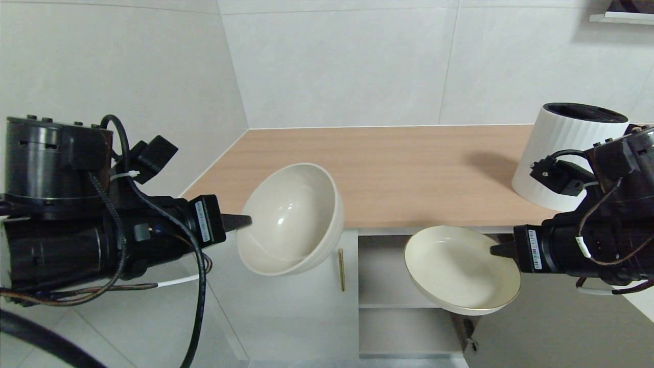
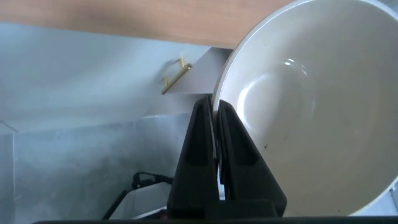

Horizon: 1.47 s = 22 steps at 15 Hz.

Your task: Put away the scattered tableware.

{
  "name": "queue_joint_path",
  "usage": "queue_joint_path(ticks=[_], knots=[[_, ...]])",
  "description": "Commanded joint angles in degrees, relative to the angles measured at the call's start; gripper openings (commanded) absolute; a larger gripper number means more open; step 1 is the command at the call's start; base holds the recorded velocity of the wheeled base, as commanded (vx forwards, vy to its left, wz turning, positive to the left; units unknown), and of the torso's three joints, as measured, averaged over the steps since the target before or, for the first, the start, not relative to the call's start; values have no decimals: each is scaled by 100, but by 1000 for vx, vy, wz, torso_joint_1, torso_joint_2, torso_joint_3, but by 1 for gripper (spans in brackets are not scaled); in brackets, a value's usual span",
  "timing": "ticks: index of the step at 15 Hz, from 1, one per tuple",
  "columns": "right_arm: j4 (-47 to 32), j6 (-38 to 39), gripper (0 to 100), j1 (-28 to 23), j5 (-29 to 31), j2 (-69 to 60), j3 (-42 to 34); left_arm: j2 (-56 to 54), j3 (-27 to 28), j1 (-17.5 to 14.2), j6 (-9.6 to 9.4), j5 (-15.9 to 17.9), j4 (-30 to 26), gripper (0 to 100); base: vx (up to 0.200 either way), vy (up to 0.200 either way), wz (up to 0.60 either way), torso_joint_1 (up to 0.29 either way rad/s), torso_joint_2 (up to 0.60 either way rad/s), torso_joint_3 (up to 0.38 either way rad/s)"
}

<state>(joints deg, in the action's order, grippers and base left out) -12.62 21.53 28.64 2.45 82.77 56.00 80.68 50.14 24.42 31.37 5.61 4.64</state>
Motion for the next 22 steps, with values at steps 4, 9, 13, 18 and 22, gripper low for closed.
queue_joint_path(ticks=[4,9,13,18,22], knots=[[31,0,0,-7,1,143,-2,387,5,89,27,-7,1,0,0,0,0,-139,344,195],[31,0,0,-7,10,204,-2,423,5,89,27,-7,1,0,0,0,0,-183,476,287],[31,0,0,-16,10,345,-2,519,-4,133,36,-16,1,0,0,0,0,-157,465,298],[31,0,0,-69,10,406,7,607,-22,204,36,-25,-25,0,0,0,0,-122,454,331],[40,0,0,-69,10,459,7,642,-22,256,36,-33,-43,0,0,0,0,-28,140,106]])
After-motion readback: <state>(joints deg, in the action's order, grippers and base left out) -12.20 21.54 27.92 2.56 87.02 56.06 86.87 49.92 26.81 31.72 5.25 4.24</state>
